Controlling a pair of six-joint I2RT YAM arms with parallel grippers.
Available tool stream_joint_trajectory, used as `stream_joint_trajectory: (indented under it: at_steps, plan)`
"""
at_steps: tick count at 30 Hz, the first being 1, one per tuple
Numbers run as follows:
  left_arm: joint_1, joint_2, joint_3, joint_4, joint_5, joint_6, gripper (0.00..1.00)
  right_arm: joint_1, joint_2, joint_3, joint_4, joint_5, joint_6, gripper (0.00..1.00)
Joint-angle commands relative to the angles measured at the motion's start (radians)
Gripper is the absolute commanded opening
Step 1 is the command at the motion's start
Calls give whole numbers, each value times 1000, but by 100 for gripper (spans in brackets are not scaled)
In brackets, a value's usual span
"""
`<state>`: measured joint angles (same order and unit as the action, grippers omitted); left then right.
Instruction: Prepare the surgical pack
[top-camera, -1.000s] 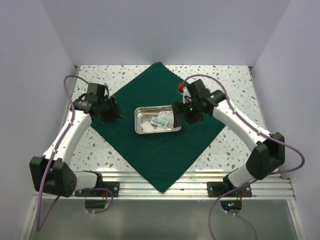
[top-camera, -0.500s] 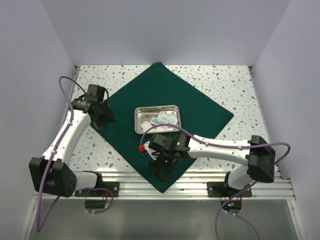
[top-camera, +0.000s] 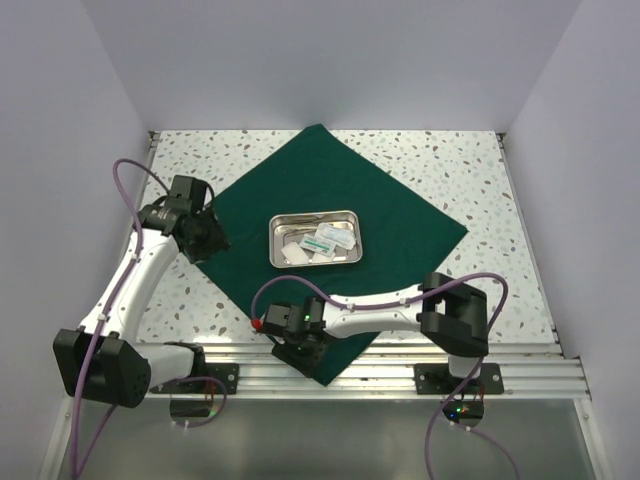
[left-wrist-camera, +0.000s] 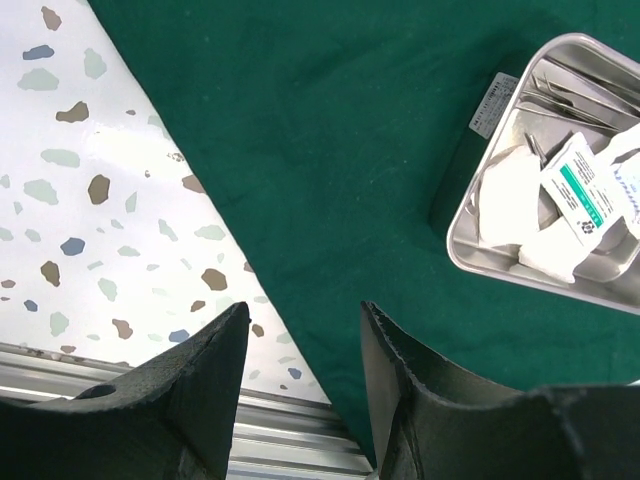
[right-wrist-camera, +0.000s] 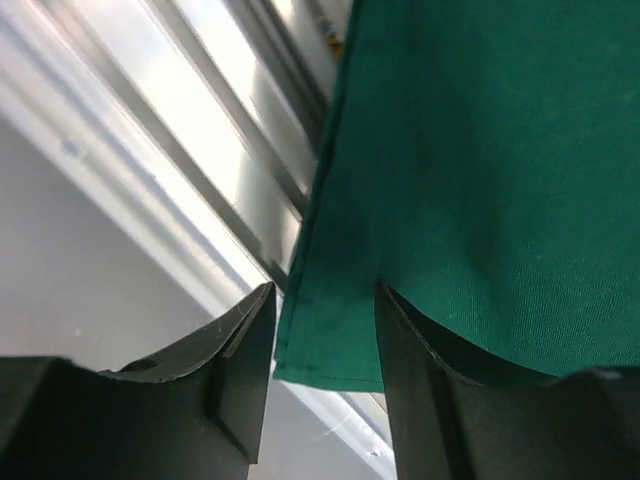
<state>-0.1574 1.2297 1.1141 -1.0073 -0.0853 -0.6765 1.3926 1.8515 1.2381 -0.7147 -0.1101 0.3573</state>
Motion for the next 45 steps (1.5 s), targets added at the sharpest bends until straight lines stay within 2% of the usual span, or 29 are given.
stream_joint_trajectory:
  at_steps: [1,6,14,21,24,27,28,32,38,45]
  plan:
    - [9,-33,-7,-4,-2,23,52,28,5,38,5,107,86,47]
    - [9,-44,-19,-4,22,32,52,54,12,18,-19,150,126,46]
    - [9,-65,-56,1,50,32,52,101,17,1,-77,228,176,51]
    - [9,-62,-56,13,62,22,52,106,-12,-35,-132,332,207,47]
    - [9,-56,-63,19,68,20,52,108,-25,-57,-124,345,209,41]
    - [9,-49,-63,24,70,17,52,106,-20,-48,-120,346,201,27]
    - [9,-45,-60,24,68,18,52,108,-23,-36,-124,351,201,19]
    - [9,-36,-54,24,59,17,52,102,-54,6,-147,383,189,9]
    - [10,-6,-36,32,51,17,52,-36,-100,119,-186,386,89,1]
    - [10,24,-22,52,42,9,53,-314,-34,381,-222,405,-107,0]
